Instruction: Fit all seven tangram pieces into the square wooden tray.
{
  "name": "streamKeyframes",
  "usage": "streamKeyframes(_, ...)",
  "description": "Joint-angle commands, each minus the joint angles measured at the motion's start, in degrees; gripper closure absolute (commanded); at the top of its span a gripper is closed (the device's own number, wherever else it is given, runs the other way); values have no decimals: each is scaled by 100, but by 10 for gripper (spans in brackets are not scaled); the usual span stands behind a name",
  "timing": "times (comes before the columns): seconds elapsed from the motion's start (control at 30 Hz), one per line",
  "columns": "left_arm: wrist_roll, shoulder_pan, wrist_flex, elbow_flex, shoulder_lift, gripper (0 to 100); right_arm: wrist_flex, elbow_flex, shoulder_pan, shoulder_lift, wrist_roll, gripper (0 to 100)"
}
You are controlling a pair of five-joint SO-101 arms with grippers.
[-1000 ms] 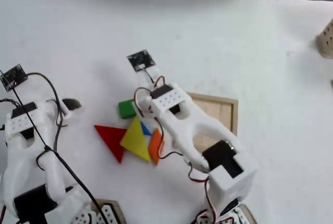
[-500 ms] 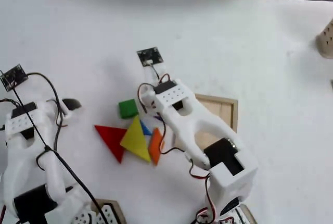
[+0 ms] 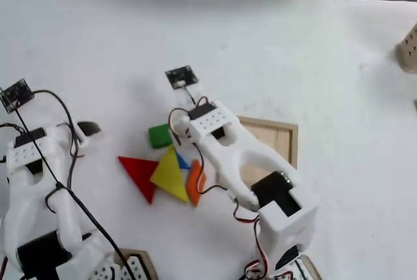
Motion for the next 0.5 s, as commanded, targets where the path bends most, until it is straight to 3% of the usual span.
streamKeyframes(0.0, 53, -31, -132, -176, -286, 650, 374, -431, -40, 13, 360, 732)
streamKeyframes(0.17, 53, -31, -132, -167, -286, 650, 743, -730, -13, 295, 905, 733)
streamKeyframes(0.47, 44, -31, -141, -123, -286, 650, 1332, -1433, -13, 840, 967, 759)
